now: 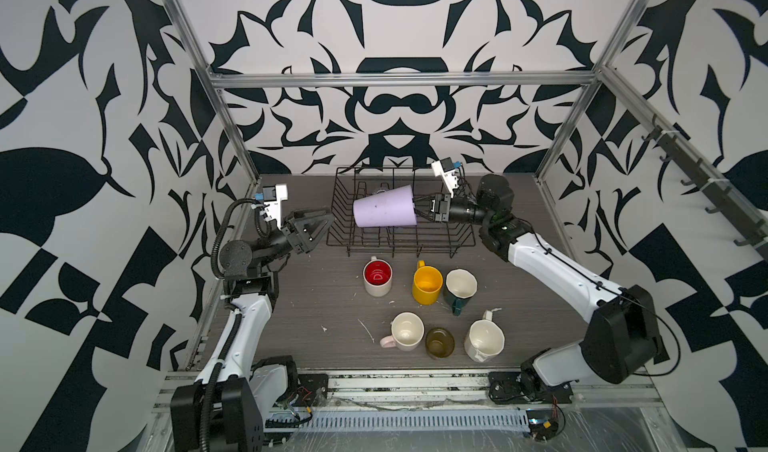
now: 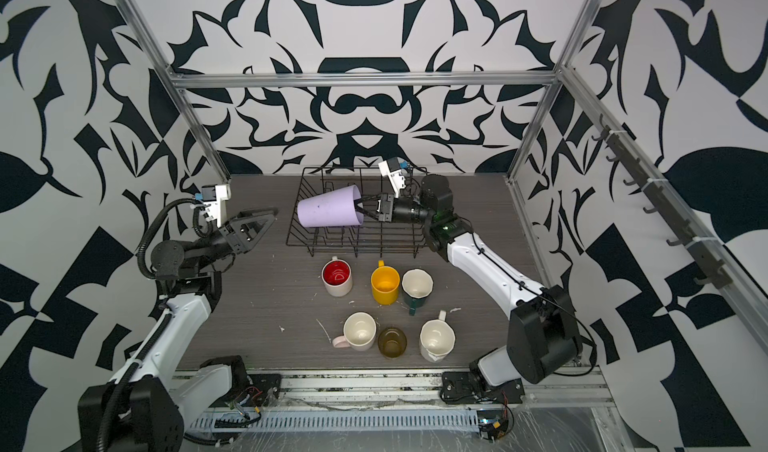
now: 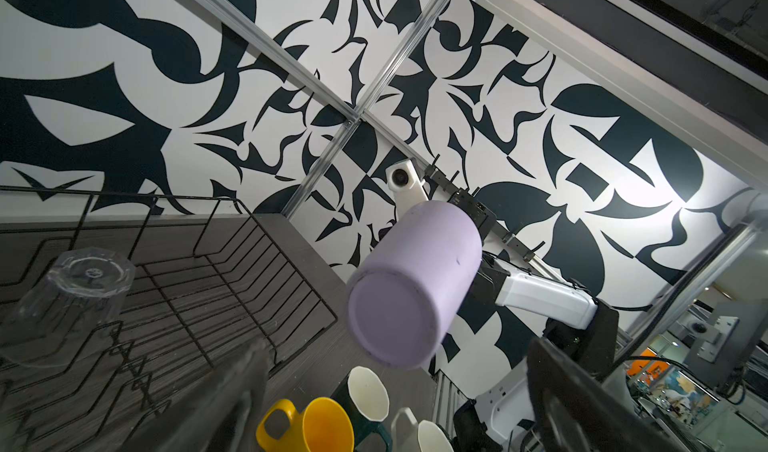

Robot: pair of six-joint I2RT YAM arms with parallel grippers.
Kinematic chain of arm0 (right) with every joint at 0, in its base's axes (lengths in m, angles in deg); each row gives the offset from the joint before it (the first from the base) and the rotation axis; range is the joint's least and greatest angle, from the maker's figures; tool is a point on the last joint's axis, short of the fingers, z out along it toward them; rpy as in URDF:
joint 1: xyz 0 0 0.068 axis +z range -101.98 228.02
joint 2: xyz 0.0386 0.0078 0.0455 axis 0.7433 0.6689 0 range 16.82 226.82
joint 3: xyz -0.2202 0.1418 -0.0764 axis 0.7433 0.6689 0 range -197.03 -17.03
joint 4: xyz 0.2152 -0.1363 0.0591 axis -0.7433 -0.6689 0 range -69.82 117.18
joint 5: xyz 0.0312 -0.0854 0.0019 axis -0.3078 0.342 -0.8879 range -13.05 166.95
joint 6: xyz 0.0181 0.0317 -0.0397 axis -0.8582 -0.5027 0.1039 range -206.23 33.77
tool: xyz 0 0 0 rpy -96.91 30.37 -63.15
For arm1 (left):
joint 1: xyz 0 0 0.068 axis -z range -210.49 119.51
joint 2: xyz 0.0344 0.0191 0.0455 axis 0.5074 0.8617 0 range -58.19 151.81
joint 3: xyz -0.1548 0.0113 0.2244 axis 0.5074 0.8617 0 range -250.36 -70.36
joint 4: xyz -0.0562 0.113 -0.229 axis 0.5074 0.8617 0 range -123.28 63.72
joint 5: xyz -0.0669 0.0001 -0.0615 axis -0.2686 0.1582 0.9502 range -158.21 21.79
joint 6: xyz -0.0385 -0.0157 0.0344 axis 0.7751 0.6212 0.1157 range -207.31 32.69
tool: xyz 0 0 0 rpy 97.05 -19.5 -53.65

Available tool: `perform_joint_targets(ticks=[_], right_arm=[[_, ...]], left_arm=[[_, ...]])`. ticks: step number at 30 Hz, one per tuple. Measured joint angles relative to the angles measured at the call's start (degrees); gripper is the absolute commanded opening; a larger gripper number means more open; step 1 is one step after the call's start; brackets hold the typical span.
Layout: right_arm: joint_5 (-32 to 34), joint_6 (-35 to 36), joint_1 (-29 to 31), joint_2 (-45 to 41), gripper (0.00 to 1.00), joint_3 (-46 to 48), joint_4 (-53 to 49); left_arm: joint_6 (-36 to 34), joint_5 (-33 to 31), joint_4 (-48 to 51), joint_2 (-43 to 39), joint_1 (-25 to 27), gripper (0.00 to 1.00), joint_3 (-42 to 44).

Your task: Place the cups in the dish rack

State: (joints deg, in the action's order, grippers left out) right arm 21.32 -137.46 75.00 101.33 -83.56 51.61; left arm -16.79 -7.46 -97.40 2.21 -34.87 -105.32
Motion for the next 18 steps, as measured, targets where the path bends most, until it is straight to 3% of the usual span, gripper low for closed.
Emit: perform_joint_targets(ticks=[7,18], right_arm=[[-1.79,-0.94,2.78,2.75,0.00,-2.43,2.10],[-2.71,-2.67,3.56,7.87,0.00,-6.54,5.05]], left_arm=[[7.50,1.01,-10.60,4.35,1.11,1.00,0.00],[10.23,2.10,-14.56,3.04,1.79,1.00,0.00]])
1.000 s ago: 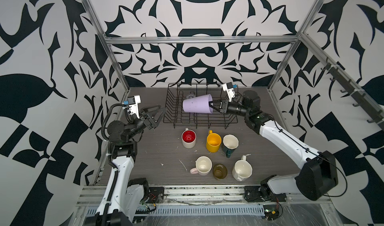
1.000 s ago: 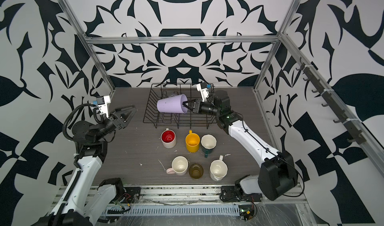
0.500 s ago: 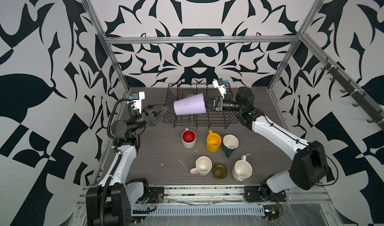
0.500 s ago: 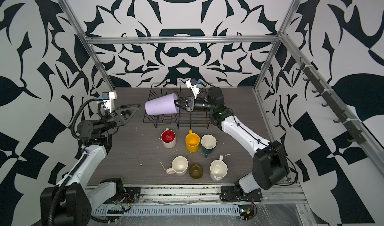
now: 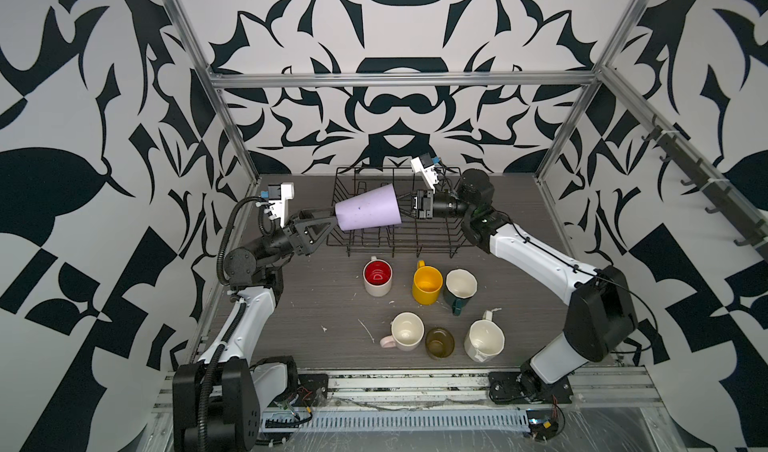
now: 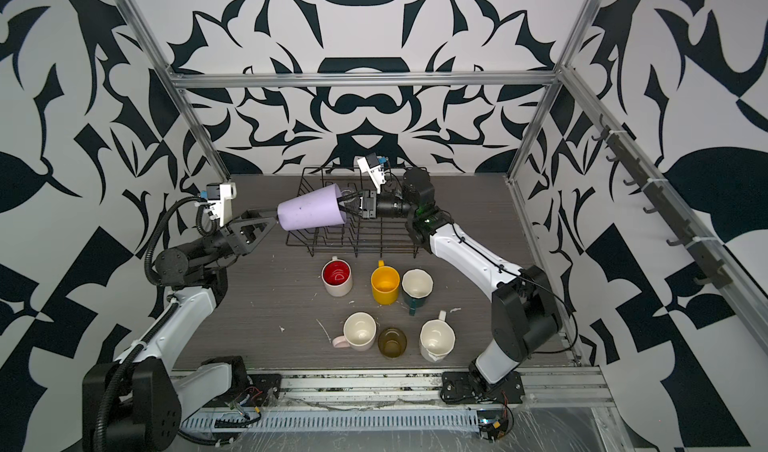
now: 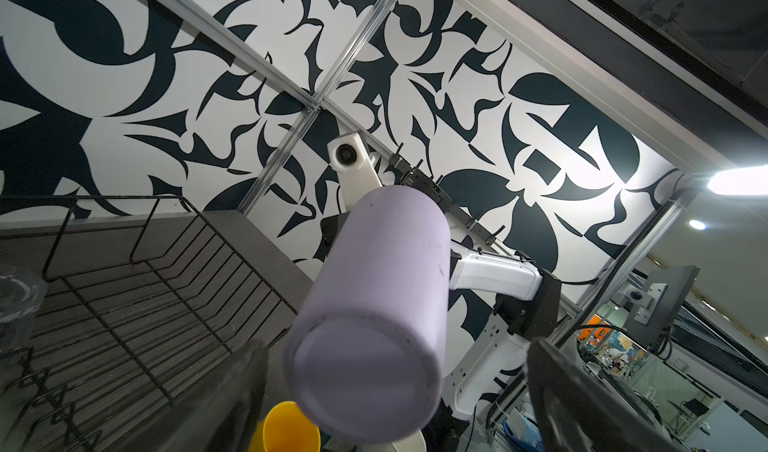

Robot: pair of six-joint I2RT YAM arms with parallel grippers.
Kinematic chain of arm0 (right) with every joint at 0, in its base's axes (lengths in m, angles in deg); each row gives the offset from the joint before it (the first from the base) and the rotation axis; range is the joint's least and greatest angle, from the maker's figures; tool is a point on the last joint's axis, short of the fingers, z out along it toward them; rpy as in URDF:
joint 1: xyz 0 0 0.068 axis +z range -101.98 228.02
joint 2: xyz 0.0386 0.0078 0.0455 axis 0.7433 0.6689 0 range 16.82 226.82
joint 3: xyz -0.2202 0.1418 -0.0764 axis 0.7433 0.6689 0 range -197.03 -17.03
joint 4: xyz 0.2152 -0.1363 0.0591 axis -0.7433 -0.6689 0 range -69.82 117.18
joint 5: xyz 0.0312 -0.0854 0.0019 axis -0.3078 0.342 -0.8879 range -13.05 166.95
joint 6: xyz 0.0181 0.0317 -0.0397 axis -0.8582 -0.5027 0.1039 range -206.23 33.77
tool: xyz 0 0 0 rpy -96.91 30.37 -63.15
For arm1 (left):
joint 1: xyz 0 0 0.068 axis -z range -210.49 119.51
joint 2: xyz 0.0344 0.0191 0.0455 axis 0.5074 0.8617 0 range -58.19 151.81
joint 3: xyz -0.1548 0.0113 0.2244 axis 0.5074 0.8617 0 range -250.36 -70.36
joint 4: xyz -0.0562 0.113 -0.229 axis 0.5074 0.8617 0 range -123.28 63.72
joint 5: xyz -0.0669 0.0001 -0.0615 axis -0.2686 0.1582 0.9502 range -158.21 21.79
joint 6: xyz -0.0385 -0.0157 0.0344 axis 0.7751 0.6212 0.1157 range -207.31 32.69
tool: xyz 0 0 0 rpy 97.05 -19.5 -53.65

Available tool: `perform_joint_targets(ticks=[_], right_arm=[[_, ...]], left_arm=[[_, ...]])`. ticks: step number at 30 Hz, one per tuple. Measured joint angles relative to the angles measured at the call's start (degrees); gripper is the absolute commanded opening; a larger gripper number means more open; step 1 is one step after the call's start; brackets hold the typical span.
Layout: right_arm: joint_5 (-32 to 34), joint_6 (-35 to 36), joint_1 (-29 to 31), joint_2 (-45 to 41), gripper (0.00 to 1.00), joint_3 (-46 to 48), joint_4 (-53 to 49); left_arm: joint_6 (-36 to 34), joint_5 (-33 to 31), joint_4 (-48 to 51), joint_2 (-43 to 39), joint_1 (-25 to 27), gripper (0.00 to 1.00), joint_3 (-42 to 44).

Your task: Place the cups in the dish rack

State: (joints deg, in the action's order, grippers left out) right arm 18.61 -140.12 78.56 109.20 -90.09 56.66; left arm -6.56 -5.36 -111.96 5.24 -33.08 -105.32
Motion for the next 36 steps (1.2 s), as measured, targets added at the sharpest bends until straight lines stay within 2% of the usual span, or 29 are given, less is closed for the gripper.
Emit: perform_joint_targets(ticks=[21,36], right_arm=[[-3.45,-4.94,4.33,9.68,0.00,-8.63,6.56],[-4.44,-5.57,6.12,10.84,0.00,-9.64,7.08]], left_arm=[[0.57,2.19,0.13,-0.72,1.55,0.99,-0.07],[0.92,3.19,0.24,-0.72,1.84,1.00,-0.92]])
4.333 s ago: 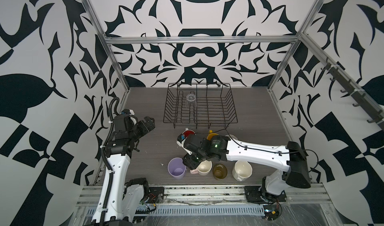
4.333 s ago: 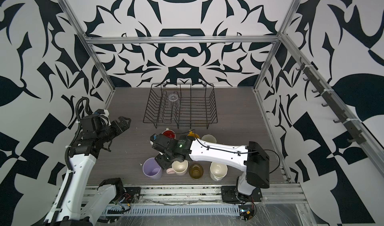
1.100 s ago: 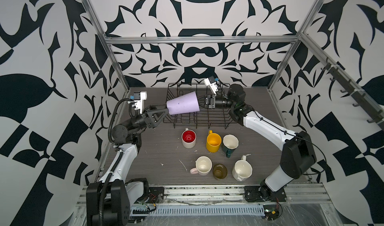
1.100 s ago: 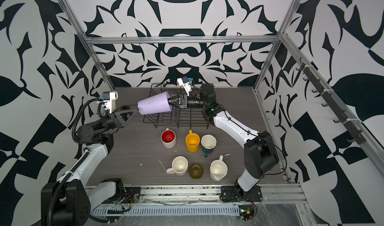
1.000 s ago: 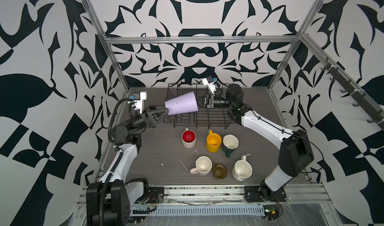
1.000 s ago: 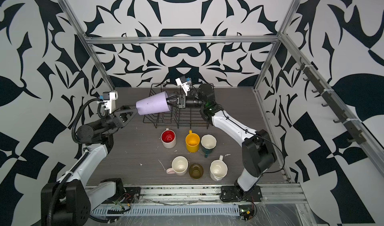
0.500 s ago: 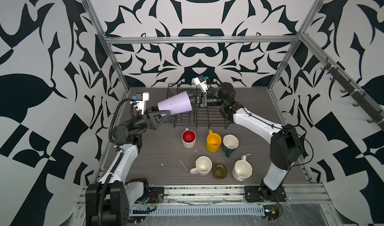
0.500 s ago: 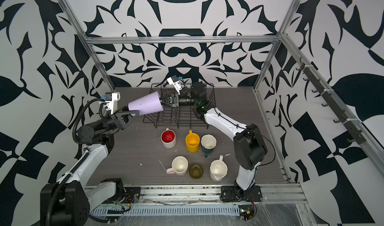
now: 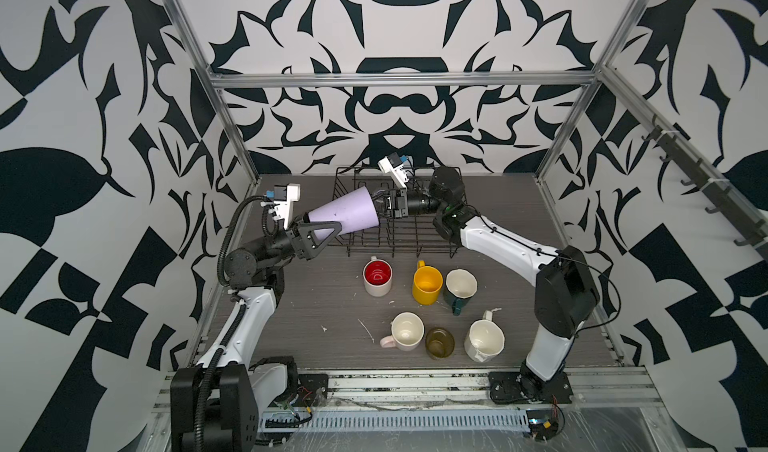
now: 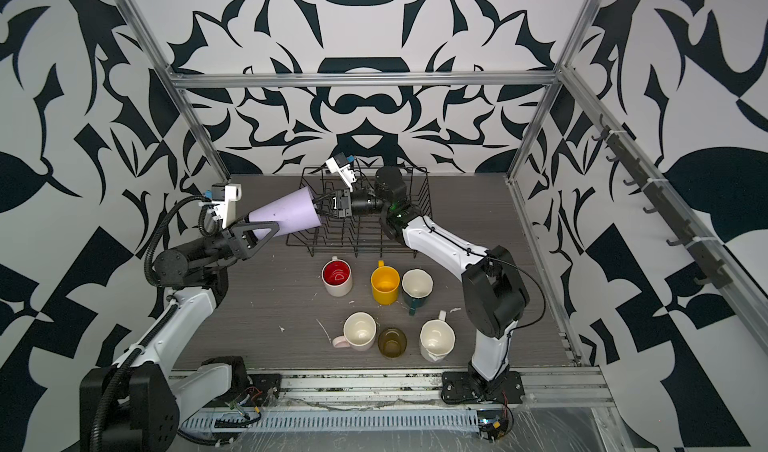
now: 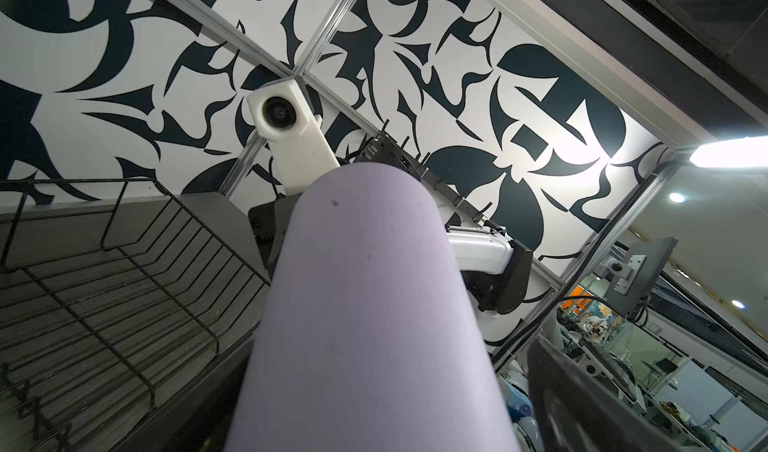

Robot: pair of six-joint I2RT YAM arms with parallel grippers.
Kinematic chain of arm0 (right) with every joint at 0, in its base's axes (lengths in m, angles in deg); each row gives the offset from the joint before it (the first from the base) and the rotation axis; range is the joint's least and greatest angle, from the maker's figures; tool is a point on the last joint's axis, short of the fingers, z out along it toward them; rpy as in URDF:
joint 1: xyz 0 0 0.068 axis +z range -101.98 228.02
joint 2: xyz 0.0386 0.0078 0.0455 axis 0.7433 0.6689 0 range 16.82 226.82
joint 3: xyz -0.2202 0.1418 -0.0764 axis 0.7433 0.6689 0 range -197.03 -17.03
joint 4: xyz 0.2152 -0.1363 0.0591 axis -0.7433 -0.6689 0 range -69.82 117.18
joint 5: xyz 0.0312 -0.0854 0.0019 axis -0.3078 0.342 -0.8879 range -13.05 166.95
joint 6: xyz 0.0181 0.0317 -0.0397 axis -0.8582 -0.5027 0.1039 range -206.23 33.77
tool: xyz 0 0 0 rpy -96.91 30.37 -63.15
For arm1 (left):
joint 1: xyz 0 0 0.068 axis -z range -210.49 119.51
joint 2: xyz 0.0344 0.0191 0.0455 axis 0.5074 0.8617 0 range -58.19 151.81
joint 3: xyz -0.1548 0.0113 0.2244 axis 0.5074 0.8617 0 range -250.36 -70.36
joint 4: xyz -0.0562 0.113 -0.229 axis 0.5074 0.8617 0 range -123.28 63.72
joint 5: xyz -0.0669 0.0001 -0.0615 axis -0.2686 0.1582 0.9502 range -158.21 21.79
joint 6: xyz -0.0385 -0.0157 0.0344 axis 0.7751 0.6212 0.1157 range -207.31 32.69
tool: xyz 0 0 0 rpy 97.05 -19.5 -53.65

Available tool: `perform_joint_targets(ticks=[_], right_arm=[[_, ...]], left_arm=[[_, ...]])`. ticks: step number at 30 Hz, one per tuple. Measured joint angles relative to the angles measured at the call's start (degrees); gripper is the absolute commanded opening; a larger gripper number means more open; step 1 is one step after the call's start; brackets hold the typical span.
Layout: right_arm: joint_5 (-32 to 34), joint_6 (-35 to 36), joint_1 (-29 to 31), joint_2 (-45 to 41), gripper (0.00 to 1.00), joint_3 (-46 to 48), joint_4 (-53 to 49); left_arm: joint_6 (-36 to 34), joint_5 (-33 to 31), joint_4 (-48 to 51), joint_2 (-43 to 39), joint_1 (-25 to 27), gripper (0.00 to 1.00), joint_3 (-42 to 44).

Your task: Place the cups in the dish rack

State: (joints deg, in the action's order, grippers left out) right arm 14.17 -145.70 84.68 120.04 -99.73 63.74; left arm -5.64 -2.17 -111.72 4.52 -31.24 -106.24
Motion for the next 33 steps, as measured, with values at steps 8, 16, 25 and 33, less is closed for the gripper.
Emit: perform_joint_targets(ticks=[8,16,25,33], right_arm=[[-0.22,1.09,0.55,0.00,0.00,0.00,-0.55],[-0.61,6.78,1.20,-0.70,0.00,-0.70,-6.60],[0.66,9.94,1.36,-1.70,0.00,-1.16,-10.23],[0.61,10.40,1.64,-1.70,0.00,-2.86,-12.59]], left_arm=[[0.13,0.20,0.04,0.02,0.02,0.95,-0.22],[0.66,0.96,0.46,0.09,-0.02,0.89,-0.22],[0.85,1.22,0.24,-0.02,-0.02,0.94,-0.22],[0.76,1.03,0.15,-0.83,-0.02,0.94,-0.22]])
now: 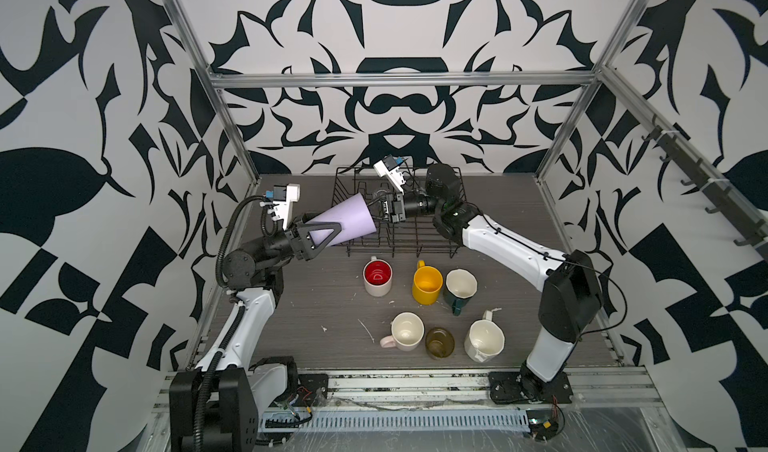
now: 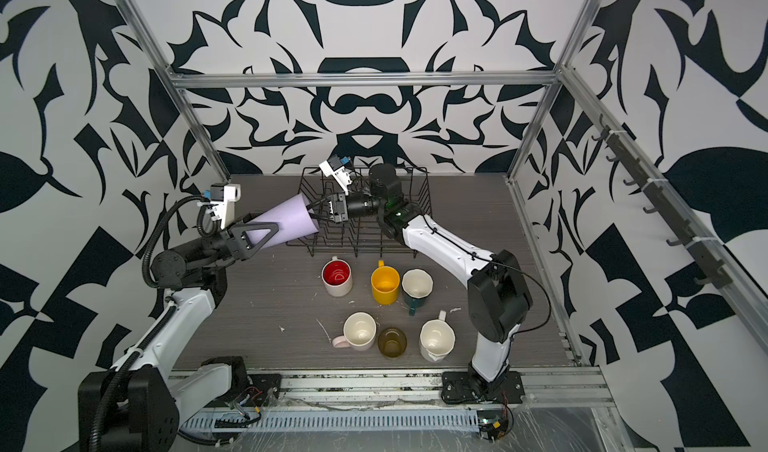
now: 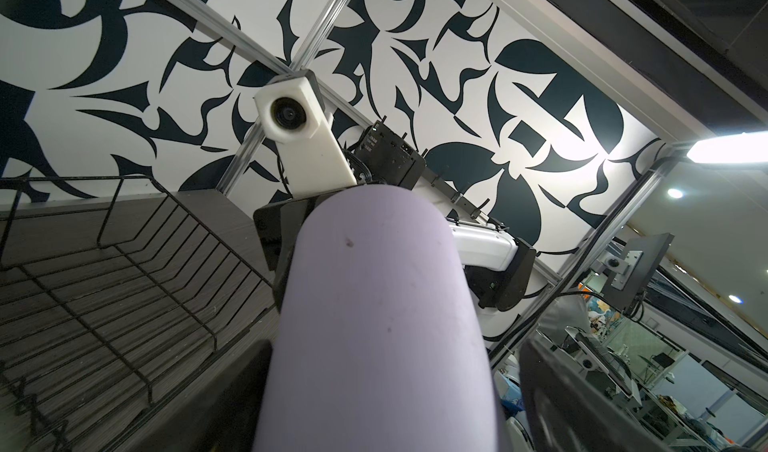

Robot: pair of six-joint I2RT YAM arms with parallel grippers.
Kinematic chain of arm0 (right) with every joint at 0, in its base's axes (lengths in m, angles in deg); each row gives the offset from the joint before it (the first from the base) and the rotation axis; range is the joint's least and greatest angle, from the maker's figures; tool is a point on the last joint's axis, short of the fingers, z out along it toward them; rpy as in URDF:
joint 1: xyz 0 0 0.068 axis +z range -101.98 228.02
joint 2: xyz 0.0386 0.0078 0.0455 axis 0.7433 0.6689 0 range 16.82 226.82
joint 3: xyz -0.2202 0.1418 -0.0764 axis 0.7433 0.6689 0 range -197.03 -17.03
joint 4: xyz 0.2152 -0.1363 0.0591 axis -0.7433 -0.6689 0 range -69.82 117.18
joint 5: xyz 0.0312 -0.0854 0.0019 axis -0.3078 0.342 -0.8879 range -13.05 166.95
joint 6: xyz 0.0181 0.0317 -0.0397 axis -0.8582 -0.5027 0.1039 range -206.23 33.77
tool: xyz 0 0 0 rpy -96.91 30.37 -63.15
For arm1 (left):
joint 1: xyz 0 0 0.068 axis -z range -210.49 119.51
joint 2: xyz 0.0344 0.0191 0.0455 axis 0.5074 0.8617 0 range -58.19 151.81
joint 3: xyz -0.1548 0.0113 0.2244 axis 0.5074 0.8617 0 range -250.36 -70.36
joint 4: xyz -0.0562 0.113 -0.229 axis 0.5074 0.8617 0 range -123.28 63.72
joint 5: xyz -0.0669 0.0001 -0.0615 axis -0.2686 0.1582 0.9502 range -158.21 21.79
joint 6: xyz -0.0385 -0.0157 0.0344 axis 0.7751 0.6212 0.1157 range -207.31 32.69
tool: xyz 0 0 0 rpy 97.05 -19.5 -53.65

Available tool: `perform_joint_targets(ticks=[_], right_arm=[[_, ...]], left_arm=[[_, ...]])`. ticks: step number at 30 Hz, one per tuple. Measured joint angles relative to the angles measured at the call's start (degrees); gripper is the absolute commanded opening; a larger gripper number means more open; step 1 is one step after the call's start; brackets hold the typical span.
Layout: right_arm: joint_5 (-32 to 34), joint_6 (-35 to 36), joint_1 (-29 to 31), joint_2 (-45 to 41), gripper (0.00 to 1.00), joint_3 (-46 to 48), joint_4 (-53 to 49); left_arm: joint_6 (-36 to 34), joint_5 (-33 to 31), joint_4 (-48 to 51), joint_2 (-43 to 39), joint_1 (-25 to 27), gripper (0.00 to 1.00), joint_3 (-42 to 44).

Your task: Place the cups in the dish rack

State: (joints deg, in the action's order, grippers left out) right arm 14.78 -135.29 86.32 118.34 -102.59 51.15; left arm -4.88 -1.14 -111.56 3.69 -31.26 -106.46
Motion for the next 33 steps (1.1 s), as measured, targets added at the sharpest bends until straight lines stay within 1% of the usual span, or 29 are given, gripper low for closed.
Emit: perform_joint_targets(ticks=[4,9,12,14,15,16,18,20,21,24,26,29,31,33], right_arm=[[0.04,0.11,0.13,0.00,0.00,-0.48,-0.59],[0.37,0.39,0.37,0.00,0.00,-0.85,-1.01],[0.50,0.42,0.48,0.00,0.00,-0.96,-1.01],[0.87,0.61,0.48,0.00,0.00,-1.14,-0.94],[1.07,0.68,0.48,0.00,0.00,-1.22,-0.92],[1.20,0.70,0.48,0.00,0.00,-1.33,-0.96],[1.38,0.72,0.52,0.00,0.00,-1.49,-1.01],[1.36,0.66,0.57,0.11,0.00,-1.75,-1.11],[1.36,0.57,0.63,0.20,0.00,-1.97,-1.25],[1.29,0.52,0.68,0.68,0.00,-3.08,-1.95],[1.11,0.55,0.68,0.94,0.00,-3.80,-2.25],[0.94,0.42,0.66,0.98,0.00,-4.55,-2.58],[0.90,0.33,0.66,1.03,0.00,-5.07,-2.60],[0.94,0.26,0.68,1.07,0.00,-5.57,-2.51]], left_arm=[[-0.02,-0.15,0.00,0.00,0.00,0.91,0.00],[-0.15,-0.48,-0.13,0.00,0.00,0.86,0.00],[-0.22,-0.66,0.13,0.02,-0.02,0.75,0.00],[-0.07,-1.05,0.26,0.04,-0.09,0.70,0.00],[0.02,-1.31,0.31,0.04,-0.09,0.70,0.00],[0.02,-1.44,0.33,0.04,-0.09,0.71,0.00],[0.04,-1.66,0.31,0.02,-0.09,0.81,0.00],[-0.04,-1.73,0.17,-0.04,-0.09,0.84,0.00],[-0.15,-1.68,0.09,-0.13,-0.09,0.90,0.02],[-0.70,-1.60,-0.04,-0.72,-0.07,0.93,0.00],[-1.14,-1.66,-0.11,-0.94,-0.04,0.93,0.00],[-1.57,-1.62,-0.11,-0.98,0.33,0.89,0.00],[-1.68,-1.40,-0.07,-0.96,0.52,0.83,0.00],[-1.46,-1.18,-0.07,-0.81,0.70,0.74,0.00]])
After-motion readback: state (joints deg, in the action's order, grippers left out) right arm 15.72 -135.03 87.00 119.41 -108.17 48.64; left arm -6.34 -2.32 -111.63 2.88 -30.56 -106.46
